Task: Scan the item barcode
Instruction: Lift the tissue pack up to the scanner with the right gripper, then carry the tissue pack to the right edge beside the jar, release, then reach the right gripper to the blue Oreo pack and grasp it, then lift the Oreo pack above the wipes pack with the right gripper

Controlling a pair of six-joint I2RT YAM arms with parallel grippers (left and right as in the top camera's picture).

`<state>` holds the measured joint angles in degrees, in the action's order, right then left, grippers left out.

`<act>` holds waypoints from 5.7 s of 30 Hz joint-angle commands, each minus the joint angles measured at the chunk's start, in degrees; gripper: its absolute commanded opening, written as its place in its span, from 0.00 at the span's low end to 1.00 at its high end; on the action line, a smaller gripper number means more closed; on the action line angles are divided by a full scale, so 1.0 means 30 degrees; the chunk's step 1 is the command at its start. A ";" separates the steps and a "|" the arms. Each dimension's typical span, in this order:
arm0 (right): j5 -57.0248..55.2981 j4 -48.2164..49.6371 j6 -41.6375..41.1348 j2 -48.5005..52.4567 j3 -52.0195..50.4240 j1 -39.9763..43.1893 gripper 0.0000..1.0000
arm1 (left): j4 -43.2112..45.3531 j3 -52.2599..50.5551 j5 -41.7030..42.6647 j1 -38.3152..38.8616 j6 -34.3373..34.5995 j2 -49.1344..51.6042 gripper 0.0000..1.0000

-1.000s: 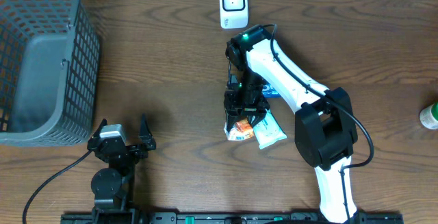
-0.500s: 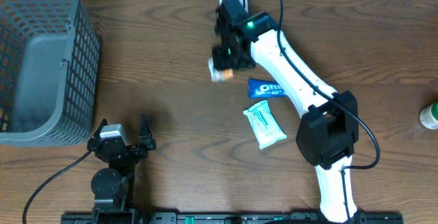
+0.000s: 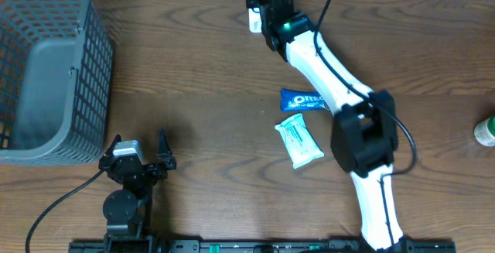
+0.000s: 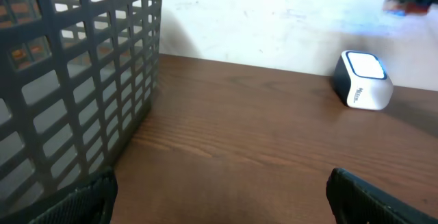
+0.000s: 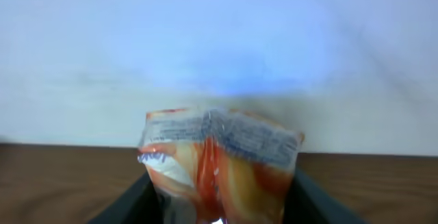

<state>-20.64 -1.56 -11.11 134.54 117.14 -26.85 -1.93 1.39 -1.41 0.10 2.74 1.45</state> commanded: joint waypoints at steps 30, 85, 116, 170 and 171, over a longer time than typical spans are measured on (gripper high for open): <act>-0.0444 -0.9974 0.3009 -0.3082 -0.0204 0.0991 0.44 | -0.0707 -0.0379 -0.0095 -0.0066 -0.0182 -0.0051 0.98; 1.1395 -2.5726 0.8750 -0.5391 -0.3198 0.5603 0.98 | -0.0707 -0.0379 -0.0095 -0.0066 -0.0182 -0.0051 0.98; -0.4102 -1.7813 0.8939 -0.9049 -1.1183 -0.0313 0.86 | -0.0707 -0.0379 -0.0095 -0.0066 -0.0182 -0.0051 0.98; 1.0061 -2.1828 0.6812 -0.6805 -0.7519 0.0423 0.99 | -0.0707 -0.0379 -0.0095 -0.0066 -0.0182 -0.0051 0.98; 1.0083 -2.2097 0.7985 -0.6805 -0.7679 0.0452 0.99 | -0.0707 -0.0379 -0.0095 -0.0066 -0.0182 -0.0051 0.98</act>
<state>8.23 -66.63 6.44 114.26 94.39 -24.97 -2.00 1.43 -1.41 0.10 2.74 1.50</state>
